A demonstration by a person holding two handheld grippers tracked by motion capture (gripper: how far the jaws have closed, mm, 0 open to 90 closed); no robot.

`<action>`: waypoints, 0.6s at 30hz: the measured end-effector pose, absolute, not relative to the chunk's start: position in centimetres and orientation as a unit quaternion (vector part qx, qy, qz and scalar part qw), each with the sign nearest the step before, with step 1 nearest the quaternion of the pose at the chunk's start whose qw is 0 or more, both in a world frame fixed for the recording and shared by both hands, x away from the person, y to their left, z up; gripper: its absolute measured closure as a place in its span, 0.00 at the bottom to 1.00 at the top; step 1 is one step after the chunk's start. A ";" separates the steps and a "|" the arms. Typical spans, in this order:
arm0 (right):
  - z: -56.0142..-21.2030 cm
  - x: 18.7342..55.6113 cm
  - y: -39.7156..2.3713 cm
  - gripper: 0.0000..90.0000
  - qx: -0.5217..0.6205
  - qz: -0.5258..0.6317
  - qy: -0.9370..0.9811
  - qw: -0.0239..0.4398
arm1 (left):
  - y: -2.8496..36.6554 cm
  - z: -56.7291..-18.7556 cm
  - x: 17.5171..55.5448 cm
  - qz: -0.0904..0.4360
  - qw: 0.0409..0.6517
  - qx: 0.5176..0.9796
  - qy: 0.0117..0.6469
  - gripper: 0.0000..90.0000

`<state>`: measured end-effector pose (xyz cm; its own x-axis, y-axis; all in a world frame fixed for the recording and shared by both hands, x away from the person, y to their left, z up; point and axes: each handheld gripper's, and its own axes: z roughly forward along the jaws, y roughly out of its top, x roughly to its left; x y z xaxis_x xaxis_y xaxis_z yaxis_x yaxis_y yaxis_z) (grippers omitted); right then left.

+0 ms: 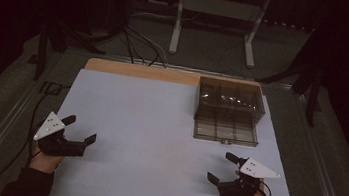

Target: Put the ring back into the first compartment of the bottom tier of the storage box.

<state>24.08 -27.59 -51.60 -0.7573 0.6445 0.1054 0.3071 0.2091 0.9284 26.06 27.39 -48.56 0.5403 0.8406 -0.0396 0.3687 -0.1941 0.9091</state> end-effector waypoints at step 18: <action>-51.6 24.1 -27.6 0.00 0.313 0.545 0.763 0.153 | 28.6 -50.7 26.7 0.233 0.384 0.767 0.460 0.21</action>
